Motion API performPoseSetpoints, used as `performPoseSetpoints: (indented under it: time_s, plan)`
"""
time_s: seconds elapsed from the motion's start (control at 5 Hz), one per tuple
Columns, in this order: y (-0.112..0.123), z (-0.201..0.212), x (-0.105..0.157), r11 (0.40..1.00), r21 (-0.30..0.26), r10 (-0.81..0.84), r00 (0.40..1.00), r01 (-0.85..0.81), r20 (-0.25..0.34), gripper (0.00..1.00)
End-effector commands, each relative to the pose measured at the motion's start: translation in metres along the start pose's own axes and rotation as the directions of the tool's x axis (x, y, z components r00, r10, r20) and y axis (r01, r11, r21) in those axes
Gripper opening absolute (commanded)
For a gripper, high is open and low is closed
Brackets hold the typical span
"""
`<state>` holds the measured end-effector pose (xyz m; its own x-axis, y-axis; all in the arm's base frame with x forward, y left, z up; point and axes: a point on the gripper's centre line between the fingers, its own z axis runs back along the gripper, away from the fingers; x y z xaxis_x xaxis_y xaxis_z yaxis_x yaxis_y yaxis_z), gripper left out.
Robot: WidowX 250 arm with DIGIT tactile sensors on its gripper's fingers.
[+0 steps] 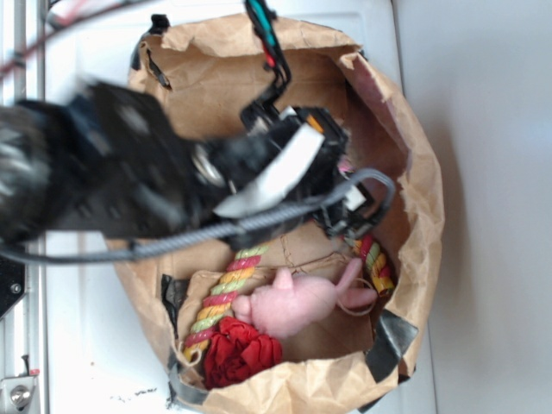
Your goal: Grab the rock.
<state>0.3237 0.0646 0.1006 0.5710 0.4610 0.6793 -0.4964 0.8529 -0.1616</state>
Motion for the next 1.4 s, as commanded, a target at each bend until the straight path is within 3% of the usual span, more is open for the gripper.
performPoseSetpoints:
  time_s: [0.0, 0.4, 0.6, 0.8, 1.2]
  plan:
    - [0.005, 0.043, 0.057, 0.988, -0.039, 0.147, 0.987, -0.15, -0.072, 0.0]
    - [0.006, 0.05, 0.074, 0.982, 0.091, 0.183, 0.949, -0.165, -0.256, 0.0]
    - [0.006, 0.063, 0.082, 0.983, 0.129, 0.173, 0.915, -0.134, -0.365, 0.0]
    - [0.005, 0.076, 0.08, 0.986, 0.16, 0.103, 0.897, -0.036, -0.431, 0.0]
    - [0.012, 0.086, 0.081, 0.995, 0.097, 0.051, 0.896, -0.009, -0.441, 0.0]
